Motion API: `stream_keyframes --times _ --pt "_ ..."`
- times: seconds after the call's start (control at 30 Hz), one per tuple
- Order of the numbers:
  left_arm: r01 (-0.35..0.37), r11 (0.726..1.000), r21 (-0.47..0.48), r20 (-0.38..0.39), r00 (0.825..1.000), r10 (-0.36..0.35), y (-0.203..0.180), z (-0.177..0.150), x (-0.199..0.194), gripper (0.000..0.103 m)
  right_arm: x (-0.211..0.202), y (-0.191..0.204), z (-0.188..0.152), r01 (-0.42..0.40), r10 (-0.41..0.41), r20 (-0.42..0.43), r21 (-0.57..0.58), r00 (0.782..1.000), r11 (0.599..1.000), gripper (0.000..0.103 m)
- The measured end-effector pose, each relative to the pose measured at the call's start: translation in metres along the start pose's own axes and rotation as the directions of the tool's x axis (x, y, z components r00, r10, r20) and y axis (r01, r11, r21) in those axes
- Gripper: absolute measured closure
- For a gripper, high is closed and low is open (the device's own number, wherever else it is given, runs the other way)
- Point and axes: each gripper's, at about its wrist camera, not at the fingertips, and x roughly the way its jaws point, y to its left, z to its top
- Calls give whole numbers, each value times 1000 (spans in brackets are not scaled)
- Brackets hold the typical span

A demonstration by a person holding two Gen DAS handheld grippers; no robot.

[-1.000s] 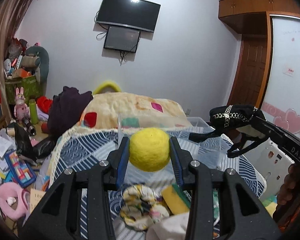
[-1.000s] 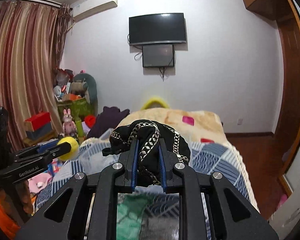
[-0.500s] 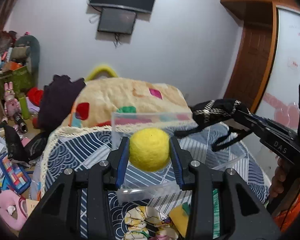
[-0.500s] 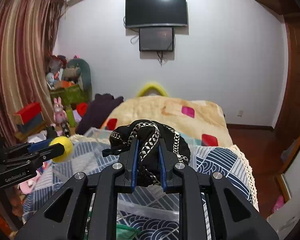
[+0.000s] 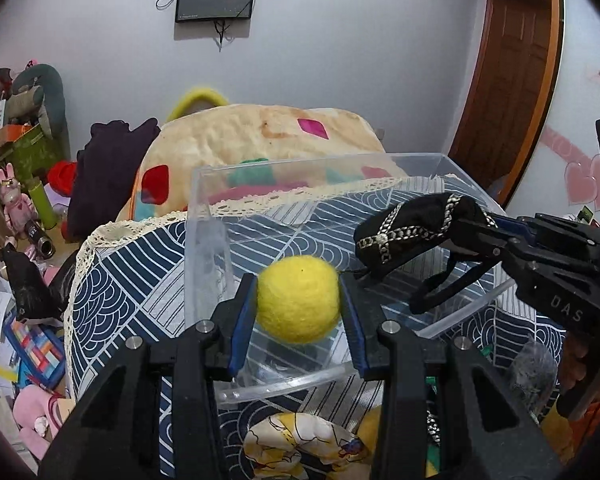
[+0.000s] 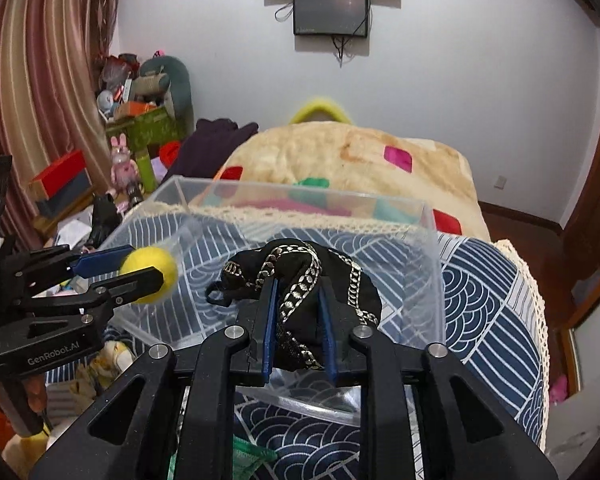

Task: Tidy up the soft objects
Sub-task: 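Drop the black bag into the clear box with the right tool while the left drops the yellow ball in, then grasp the grey mesh bag with the right tool while the left tool grasps the white drawstring pouch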

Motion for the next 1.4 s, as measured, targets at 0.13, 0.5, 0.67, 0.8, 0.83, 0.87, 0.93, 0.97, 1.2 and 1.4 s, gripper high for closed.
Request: stream_keyframes --times 0.13,0.5,0.67,0.8,0.83,0.87,0.93,0.97,1.2,1.4 --pt "1 1000 20 9 1000 -1 -3 -1 -5 58 -5 5 -4 8 -8 2 -25 1000 1000 72" --pt "-7 1000 -6 108 994 7 -8 -1 -53 29 -60 15 3 54 -48 174 -34 984 998 25" --pt "-9 1000 4 182 983 9 -12 -7 -86 11 -95 13 -1 48 -44 253 -8 967 999 19" --pt "-22 1000 16 223 975 18 -19 -18 -108 8 -113 11 -12 53 -53 287 9 956 999 19" --pt "-23 1000 20 229 973 18 -20 -23 -113 7 -115 10 -17 52 -54 286 13 957 999 19" --pt "-23 999 24 233 972 16 -23 -28 -117 3 -115 10 -19 50 -53 283 17 958 999 19" --pt "-30 999 30 239 971 22 -27 -37 -121 1 -114 9 -28 52 -57 269 26 961 998 19" --pt "-33 999 35 238 971 24 -30 -45 -123 1 -112 8 -34 56 -62 257 30 965 998 19" --pt "-20 998 55 151 988 12 -48 -86 -110 1 -92 1 -71 78 -86 142 61 986 995 19" --pt "38 999 27 72 997 -40 -58 -112 -100 1 -78 -8 -99 57 -64 56 112 996 992 19"
